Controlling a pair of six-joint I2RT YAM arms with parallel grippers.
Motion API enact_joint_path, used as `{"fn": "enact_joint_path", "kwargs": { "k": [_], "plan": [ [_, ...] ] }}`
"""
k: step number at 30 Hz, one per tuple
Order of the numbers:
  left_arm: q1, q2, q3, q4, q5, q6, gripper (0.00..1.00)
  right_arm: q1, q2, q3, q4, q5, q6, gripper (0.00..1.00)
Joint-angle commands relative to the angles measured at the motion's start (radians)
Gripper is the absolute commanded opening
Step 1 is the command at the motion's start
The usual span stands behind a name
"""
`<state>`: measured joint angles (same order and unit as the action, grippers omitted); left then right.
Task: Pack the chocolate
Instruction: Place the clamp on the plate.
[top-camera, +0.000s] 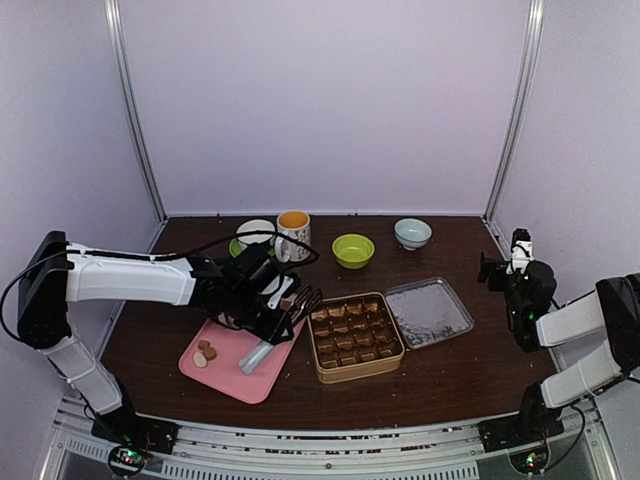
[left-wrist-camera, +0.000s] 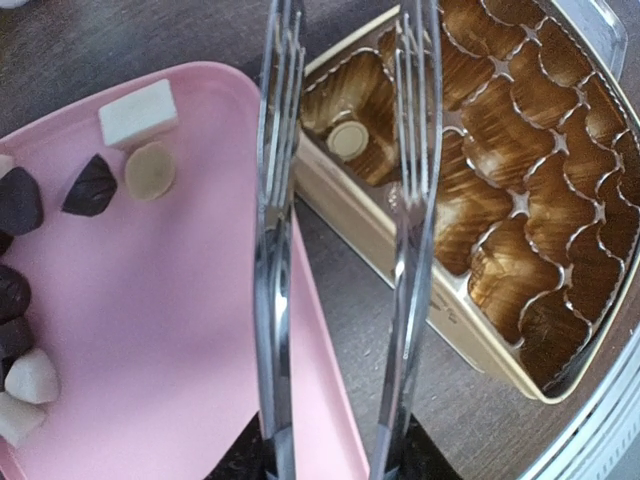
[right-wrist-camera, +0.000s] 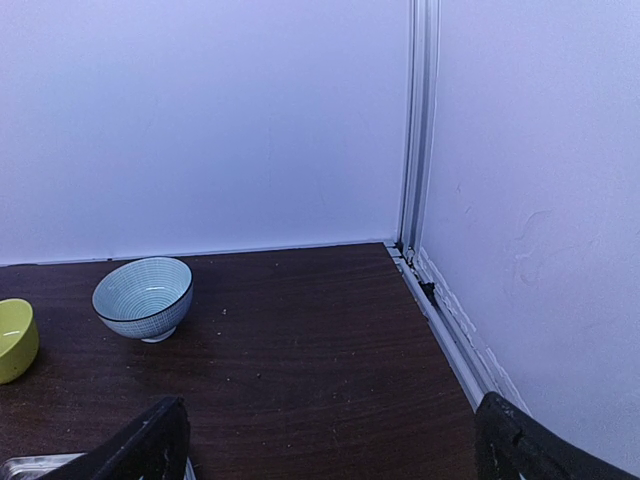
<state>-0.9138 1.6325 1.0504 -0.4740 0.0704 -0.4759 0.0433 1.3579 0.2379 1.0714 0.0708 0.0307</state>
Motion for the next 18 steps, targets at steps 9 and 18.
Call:
{"fn": "enact_joint_path", "kwargs": {
  "k": [9,18],
  "plan": [
    [0.027,-0.141,-0.147,-0.003,-0.174,-0.136,0.37,-0.006,0.001,0.010,0.022,-0.004,0.002,1.00],
    [0.027,-0.084,-0.213,0.077,-0.161,-0.168,0.38,-0.006,0.002,0.009,0.023,-0.005,0.002,1.00]
  ]
}}
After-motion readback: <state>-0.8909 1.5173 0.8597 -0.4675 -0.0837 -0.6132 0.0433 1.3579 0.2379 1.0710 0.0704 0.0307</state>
